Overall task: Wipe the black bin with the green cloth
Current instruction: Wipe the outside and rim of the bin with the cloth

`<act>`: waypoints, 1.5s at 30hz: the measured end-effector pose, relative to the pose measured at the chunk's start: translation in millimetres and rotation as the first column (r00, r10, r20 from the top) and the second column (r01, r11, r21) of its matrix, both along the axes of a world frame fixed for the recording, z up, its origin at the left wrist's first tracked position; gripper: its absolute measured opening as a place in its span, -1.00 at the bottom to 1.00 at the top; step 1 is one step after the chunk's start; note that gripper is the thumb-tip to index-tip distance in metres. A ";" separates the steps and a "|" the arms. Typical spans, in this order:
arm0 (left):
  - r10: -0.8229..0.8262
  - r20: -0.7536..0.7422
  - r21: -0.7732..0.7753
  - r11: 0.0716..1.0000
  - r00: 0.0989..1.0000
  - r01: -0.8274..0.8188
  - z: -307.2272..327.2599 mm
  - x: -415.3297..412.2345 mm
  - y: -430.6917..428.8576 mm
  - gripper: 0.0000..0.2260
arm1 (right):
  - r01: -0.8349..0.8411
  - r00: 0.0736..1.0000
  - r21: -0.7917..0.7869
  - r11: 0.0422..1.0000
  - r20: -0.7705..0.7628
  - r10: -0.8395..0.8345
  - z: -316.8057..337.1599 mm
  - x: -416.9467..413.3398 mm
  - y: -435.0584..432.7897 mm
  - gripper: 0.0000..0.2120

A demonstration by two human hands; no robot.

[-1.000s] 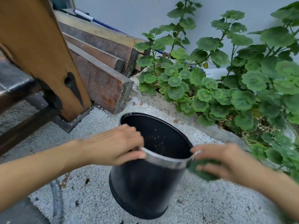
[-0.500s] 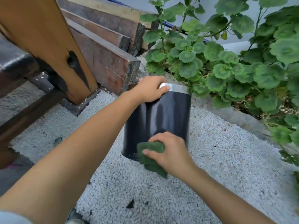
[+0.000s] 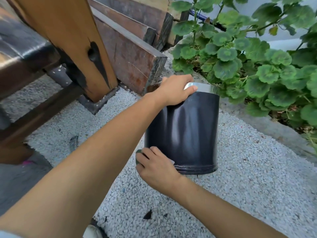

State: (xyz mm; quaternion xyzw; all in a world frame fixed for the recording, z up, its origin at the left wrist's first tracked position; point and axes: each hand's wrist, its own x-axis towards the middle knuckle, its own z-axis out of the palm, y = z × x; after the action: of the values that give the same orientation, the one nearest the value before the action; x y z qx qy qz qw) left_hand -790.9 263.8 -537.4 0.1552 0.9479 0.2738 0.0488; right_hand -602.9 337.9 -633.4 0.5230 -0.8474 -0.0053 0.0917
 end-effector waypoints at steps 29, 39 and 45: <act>0.008 -0.047 0.099 0.995 0.999 -0.003 -2.8 9.7 -2.8 -0.86 | 0.130 0.991 -0.503 0.854 0.053 -0.119 -14.7 15.7 59.7 -0.65; 0.018 -0.063 0.121 0.993 0.998 -0.011 -7.0 12.4 -1.8 -0.70 | 0.094 0.995 -0.299 0.950 0.046 -0.084 -13.4 4.9 39.3 -0.62; 0.008 -0.065 0.148 0.989 0.998 0.002 -5.8 15.3 -2.2 -0.74 | 0.109 0.994 -0.429 0.897 0.030 -0.106 -23.7 2.5 20.9 -0.71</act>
State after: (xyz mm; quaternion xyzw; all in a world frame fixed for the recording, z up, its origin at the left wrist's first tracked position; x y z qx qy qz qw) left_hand -775.6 261.6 -543.2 0.1659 0.9264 0.3381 0.0059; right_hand -600.4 358.8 -657.1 0.4423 -0.8556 0.1781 0.2016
